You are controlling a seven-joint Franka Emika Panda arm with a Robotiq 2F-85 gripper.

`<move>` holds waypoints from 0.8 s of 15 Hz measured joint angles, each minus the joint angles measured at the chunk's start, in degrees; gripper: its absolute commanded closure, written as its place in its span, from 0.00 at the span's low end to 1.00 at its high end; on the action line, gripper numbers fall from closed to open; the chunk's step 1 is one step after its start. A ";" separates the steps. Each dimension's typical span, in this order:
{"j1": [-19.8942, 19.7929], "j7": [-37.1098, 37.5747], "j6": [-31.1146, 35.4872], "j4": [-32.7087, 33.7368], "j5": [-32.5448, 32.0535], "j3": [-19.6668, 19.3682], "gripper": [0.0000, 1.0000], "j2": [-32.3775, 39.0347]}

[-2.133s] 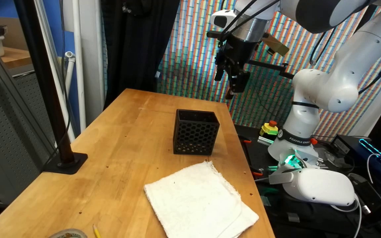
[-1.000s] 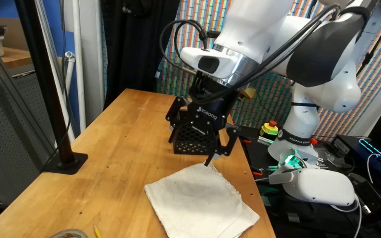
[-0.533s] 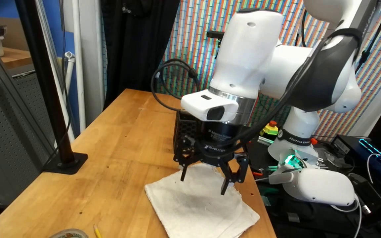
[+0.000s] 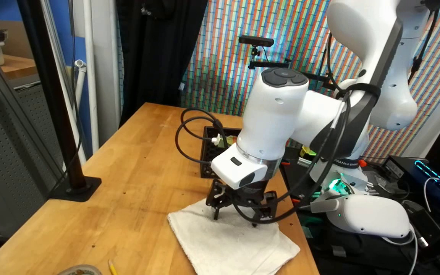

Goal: Pick up the cloth and put it in the box

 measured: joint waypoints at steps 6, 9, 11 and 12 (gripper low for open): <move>-0.22 -0.60 -2.19 1.67 -1.23 -0.08 0.33 1.74; -0.30 -0.09 -3.47 2.30 -3.00 -0.96 0.57 1.97; -0.30 0.84 -4.02 2.55 -4.73 -1.65 0.73 1.98; -0.30 1.47 -4.30 2.68 -5.68 -1.97 0.80 2.00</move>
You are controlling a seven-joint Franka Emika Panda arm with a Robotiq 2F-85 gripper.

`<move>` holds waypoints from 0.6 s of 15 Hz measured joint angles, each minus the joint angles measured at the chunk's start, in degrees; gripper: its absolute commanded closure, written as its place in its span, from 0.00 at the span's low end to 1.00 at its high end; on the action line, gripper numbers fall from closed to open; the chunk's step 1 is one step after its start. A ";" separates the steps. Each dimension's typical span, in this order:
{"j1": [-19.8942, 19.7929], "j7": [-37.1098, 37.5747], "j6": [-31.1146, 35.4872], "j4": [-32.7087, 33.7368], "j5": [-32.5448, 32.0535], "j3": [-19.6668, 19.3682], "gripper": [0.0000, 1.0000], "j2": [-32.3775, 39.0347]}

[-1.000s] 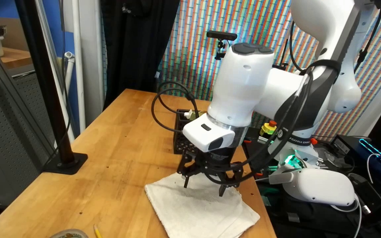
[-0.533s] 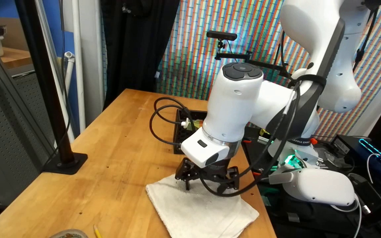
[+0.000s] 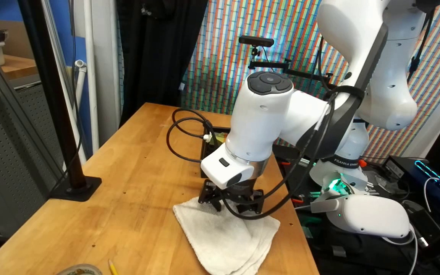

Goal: Pick up the cloth and put it in the box

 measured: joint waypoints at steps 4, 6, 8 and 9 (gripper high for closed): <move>0.00 3.14 -2.66 0.98 -3.18 -0.69 0.91 0.00; 0.00 5.03 -4.36 1.55 -4.38 -0.88 0.88 -0.15; 0.00 6.84 -6.06 1.89 -4.99 -0.96 0.86 -0.78; 0.00 7.72 -6.76 1.92 -5.11 -0.95 0.86 -1.41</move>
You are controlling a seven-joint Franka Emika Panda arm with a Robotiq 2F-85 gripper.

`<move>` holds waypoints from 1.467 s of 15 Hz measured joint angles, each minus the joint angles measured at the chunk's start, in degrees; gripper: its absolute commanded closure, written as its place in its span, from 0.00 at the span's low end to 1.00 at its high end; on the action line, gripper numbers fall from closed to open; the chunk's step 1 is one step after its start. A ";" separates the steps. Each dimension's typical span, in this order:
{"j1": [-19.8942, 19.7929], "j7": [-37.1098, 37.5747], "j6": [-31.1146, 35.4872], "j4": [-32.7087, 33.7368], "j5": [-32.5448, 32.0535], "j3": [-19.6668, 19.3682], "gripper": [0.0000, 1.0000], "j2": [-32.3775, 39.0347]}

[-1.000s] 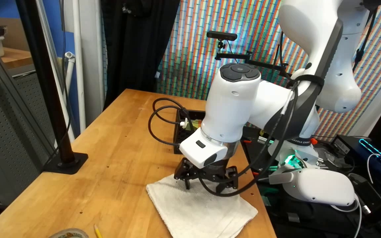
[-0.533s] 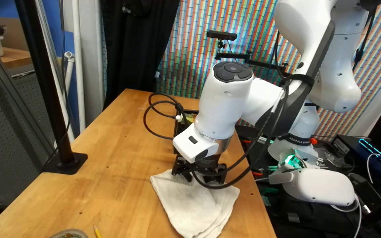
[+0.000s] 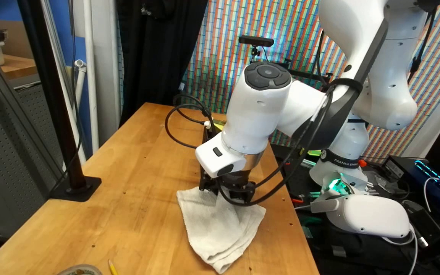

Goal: Pick up the cloth and put it in the box

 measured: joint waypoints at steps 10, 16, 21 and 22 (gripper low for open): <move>-0.63 11.35 -6.62 -4.01 -0.05 -0.18 0.87 -20.89; -3.28 18.48 -12.01 -9.11 0.74 -3.13 0.87 -37.06; -7.58 22.99 -13.13 -12.12 0.73 -5.78 0.88 -40.68; -8.23 23.46 -13.12 -12.58 0.74 -6.13 0.87 -40.35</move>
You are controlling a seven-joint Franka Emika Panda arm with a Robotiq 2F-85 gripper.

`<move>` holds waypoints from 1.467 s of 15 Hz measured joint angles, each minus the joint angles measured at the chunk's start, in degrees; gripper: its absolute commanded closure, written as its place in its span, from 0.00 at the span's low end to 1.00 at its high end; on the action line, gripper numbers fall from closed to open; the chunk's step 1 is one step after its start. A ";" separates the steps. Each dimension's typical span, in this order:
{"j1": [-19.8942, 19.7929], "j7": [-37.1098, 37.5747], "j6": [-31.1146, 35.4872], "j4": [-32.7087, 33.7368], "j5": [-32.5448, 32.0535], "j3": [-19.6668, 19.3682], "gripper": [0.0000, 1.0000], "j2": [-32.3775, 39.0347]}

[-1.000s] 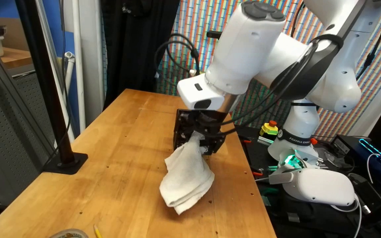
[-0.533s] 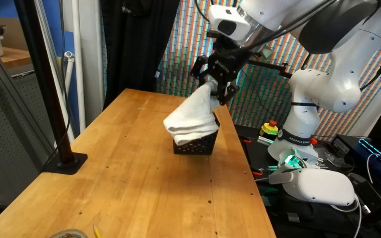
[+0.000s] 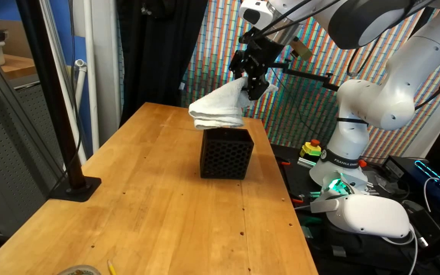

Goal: Pick up the cloth and put it in the box

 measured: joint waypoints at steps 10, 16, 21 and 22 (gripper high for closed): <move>-0.24 8.27 0.20 -0.98 0.30 5.01 0.87 8.71; 1.14 12.50 0.07 -0.91 -2.65 9.34 0.87 9.00; 1.61 11.03 1.63 -0.55 -3.94 9.50 0.87 10.11; 1.62 9.85 2.54 -0.36 -4.16 9.42 0.87 10.75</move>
